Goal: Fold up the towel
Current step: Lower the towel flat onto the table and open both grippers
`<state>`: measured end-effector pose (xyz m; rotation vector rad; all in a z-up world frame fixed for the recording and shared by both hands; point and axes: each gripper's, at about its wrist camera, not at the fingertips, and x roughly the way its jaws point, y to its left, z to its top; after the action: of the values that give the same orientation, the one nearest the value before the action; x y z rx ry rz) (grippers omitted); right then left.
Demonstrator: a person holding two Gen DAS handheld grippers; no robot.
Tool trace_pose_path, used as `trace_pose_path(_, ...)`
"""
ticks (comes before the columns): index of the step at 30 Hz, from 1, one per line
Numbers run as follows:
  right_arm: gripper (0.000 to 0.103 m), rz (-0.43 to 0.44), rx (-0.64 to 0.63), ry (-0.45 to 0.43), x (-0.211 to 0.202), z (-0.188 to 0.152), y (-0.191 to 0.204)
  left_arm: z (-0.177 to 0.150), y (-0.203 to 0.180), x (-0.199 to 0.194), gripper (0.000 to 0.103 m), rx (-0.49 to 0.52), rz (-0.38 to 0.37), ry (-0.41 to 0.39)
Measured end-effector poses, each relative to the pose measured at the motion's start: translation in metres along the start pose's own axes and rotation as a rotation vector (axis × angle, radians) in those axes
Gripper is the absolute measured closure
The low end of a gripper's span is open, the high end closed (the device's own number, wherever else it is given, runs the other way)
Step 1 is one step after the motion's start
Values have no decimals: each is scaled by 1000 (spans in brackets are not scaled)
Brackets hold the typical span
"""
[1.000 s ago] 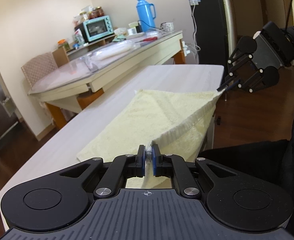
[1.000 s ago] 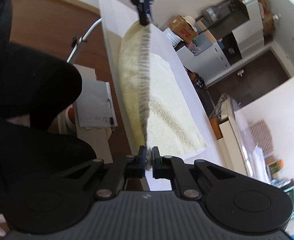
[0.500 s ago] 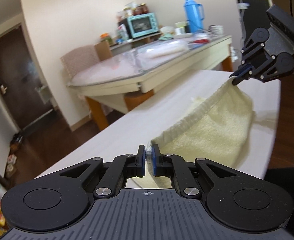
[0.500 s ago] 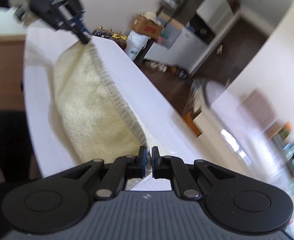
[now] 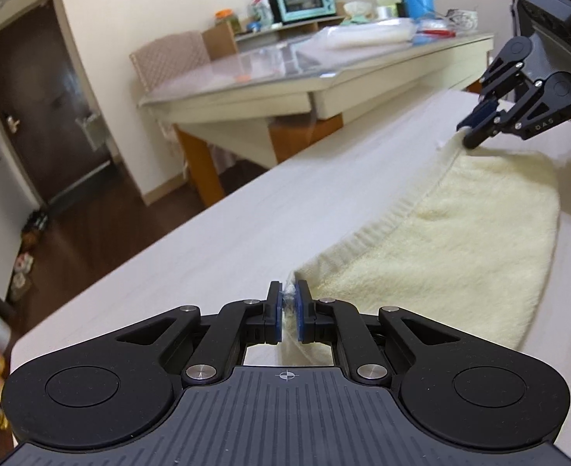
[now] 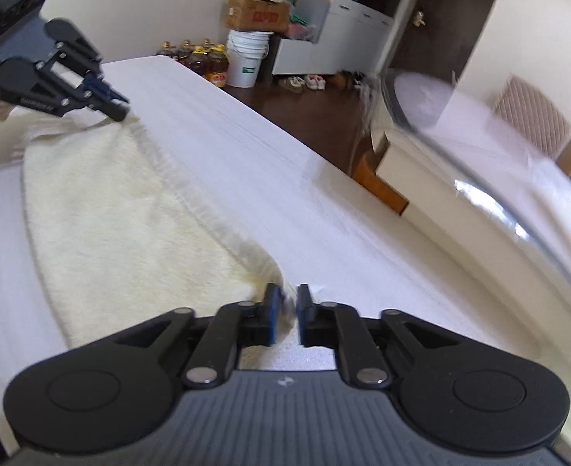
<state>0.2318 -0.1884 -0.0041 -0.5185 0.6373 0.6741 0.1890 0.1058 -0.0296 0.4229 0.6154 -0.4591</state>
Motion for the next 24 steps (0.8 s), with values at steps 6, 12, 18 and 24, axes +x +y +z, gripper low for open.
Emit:
trace_pose_path(6, 85, -12, 73, -6, 6, -12, -14, -8, -1, 0, 92, 5, 2, 23)
trace_pose_path(12, 83, -44, 94, -58, -8, -8, -10, -10, 2, -3, 76, -21, 4, 25)
trace_pose_path(18, 74, -77, 60, -171, -43, 6, 39, -14, 16, -21, 62, -69, 40, 12)
trace_pose_path(24, 74, -17, -91, -211, -52, 16, 150, -24, 27, -45, 58, -115, 105, 9)
